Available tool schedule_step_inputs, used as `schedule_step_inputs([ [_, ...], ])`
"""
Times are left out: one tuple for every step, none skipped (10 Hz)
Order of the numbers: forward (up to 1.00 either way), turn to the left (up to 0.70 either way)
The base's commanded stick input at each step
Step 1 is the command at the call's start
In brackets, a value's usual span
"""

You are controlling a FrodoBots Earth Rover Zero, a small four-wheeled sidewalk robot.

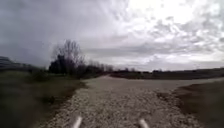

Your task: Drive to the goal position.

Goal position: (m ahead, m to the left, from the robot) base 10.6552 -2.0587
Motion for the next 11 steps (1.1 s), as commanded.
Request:
schedule_step_inputs([
  [0.5, 0.0],
  [0.5, 0.0],
  [0.5, 0.0],
  [0.5, 0.0],
  [0.5, 0.0],
  [0.5, 0.0],
  [0.5, 0.0],
  [0.5, 0.0],
  [0.5, 0.0],
  [0.5, 0.0],
  [0.5, 0.0],
])
